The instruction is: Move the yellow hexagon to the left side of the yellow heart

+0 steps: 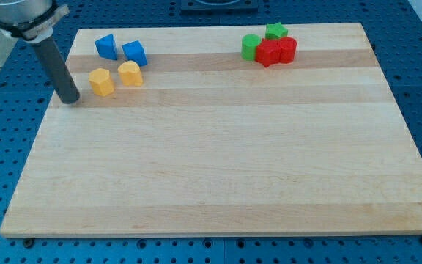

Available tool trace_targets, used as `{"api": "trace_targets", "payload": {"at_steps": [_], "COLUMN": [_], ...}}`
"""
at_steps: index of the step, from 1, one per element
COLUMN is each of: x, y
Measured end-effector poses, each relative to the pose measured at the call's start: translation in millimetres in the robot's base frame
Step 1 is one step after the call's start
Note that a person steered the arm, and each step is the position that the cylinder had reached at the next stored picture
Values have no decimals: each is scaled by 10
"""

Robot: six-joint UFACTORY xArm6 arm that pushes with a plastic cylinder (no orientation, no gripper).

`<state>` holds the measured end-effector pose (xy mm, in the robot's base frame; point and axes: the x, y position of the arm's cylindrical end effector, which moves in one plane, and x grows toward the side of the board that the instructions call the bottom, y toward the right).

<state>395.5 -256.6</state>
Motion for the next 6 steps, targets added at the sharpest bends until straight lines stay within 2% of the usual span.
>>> {"api": "trace_targets", "payload": {"at_steps": [2,3,4,5,6], "x": [-381,-349,-142,-75,-195], "y": [212,395,426,910,1254]}}
